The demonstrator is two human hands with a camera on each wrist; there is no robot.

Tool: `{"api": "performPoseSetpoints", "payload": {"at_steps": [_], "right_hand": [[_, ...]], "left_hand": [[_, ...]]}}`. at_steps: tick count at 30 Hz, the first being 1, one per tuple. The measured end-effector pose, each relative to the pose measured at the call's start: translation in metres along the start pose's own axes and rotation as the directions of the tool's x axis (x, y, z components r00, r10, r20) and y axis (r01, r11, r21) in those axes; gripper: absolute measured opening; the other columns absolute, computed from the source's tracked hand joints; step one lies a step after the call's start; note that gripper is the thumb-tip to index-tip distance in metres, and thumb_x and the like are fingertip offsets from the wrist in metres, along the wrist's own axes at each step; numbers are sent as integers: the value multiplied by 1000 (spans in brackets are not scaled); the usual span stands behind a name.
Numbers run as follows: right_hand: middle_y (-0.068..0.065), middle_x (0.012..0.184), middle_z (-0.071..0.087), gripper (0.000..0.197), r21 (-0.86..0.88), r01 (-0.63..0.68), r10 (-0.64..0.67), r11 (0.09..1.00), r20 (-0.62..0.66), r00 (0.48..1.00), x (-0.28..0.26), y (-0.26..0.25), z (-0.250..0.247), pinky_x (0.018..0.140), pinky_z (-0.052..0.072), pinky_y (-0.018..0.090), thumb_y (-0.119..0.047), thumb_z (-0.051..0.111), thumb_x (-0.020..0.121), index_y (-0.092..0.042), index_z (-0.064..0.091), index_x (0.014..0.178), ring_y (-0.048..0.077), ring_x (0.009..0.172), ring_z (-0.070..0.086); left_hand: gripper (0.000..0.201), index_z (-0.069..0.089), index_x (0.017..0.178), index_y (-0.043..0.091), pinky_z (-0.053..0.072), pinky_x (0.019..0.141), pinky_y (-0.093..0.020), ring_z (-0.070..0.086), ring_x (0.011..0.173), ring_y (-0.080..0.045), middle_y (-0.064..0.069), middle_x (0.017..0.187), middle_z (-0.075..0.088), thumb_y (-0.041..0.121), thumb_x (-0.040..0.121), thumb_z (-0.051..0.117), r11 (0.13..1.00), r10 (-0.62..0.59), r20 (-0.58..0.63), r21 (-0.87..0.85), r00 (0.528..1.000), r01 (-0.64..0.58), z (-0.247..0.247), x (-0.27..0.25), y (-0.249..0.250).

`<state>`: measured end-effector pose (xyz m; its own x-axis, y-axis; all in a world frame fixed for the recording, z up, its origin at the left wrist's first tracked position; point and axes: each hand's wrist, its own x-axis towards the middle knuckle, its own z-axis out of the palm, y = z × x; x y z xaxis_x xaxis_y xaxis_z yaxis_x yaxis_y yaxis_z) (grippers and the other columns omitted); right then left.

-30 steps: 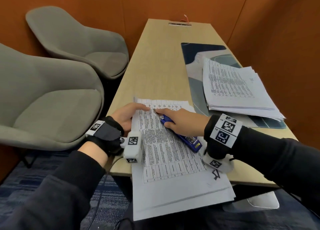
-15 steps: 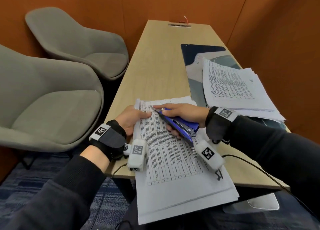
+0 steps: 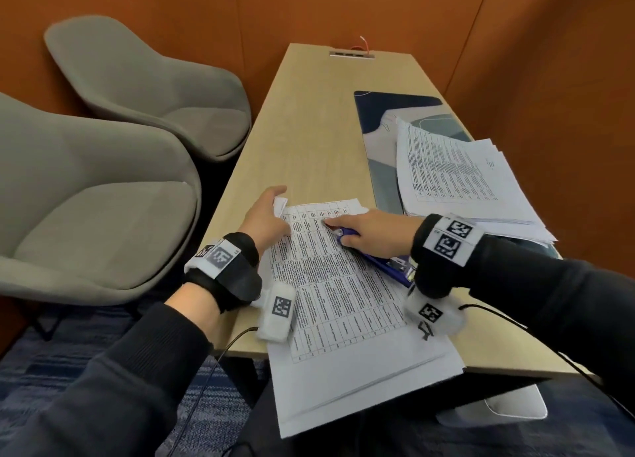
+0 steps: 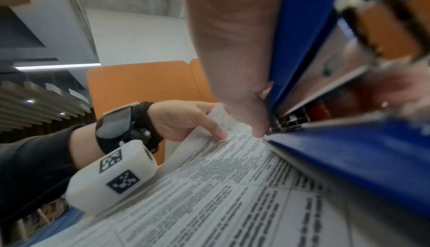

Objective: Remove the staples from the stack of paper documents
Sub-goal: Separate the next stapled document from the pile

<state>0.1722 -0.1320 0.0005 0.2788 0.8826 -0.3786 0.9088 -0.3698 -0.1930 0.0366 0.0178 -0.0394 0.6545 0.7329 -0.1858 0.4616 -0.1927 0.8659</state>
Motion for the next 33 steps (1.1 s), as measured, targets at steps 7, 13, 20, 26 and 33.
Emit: {"api": "performPoseSetpoints", "payload": {"at_steps": [7,13,20,26,33], "right_hand": [[10,144,48,50,-37,-31,34,999,73,997,5,3,-2,103,40,37,-35,39,103,-40,27,151,27,122,50],[13,147,46,50,-60,-57,62,997,86,994,7,-2,-5,104,36,36,-31,38,104,-30,26,153,29,128,46],[17,128,56,51,-166,-49,59,985,54,997,18,-13,-2,83,42,33,-24,34,104,-24,24,154,30,110,57],[13,137,54,49,-181,-34,43,983,45,998,39,-18,-2,91,41,32,-20,39,103,-16,30,151,28,119,54],[15,104,68,36,207,17,-52,978,168,984,18,-3,-23,78,57,33,-23,41,105,-9,47,137,24,86,69]], "left_hand": [[50,50,132,20,13,114,-59,33,136,-23,-2,143,41,19,85,67,747,187,69,637,980,-188,3,9,40],[110,12,151,11,36,108,-46,33,137,-31,-12,155,19,63,72,68,395,-149,432,851,889,-347,23,10,42],[124,-14,150,6,17,117,-47,2,148,-30,-10,159,-15,62,74,67,308,-199,453,871,869,-383,22,4,42],[124,-17,149,6,13,118,-48,-4,148,-29,-9,159,-17,58,75,68,322,-217,444,874,870,-365,25,4,40],[125,-14,149,5,16,117,-47,-1,148,-29,-10,160,-15,62,73,67,324,-201,450,869,870,-374,22,5,39]]}}
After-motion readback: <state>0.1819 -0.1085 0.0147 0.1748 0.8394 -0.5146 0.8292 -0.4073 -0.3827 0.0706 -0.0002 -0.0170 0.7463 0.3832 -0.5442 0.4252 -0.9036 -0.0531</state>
